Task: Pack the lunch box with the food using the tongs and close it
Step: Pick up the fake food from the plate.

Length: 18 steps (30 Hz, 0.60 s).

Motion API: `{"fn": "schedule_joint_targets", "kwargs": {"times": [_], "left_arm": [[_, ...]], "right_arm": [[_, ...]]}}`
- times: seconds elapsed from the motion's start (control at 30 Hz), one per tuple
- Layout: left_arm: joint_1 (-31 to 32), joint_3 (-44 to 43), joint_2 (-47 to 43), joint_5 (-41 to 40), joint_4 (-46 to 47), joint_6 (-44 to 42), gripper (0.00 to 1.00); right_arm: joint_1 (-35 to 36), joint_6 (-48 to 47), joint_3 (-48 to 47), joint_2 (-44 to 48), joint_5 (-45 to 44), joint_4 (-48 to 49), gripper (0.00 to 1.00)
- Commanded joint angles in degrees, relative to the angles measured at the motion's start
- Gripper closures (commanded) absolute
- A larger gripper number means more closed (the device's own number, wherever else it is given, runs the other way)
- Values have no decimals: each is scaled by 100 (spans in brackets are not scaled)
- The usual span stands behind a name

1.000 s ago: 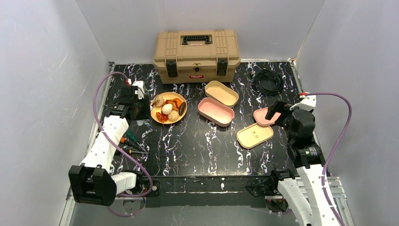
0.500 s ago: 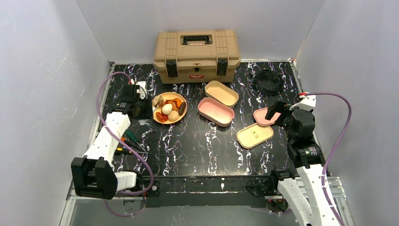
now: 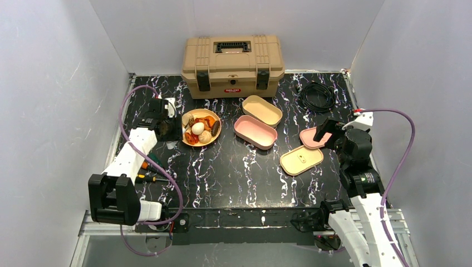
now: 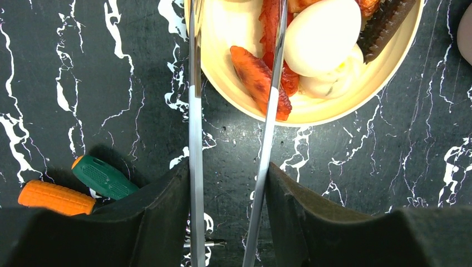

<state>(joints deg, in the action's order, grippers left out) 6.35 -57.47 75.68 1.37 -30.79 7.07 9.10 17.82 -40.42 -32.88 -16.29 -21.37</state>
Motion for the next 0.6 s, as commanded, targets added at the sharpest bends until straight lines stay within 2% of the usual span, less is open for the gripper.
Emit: {"fn": "schedule_joint_targets", "kwargs": {"times": [0.0, 0.13, 0.37, 0.57], "left_arm": [[0, -189, 45, -57, 54, -34, 54], [-2, -241, 144, 22, 98, -21, 55], [-2, -232, 67, 39, 144, -4, 74], [-2, -57, -329, -55, 282, 28, 80]], "right_arm": [[-14, 11, -146, -47, 30, 97, 0], [-14, 11, -133, -61, 31, 106, 0], [-14, 11, -133, -70, 30, 106, 0], [-14, 11, -141, -69, 21, 102, 0]]}}
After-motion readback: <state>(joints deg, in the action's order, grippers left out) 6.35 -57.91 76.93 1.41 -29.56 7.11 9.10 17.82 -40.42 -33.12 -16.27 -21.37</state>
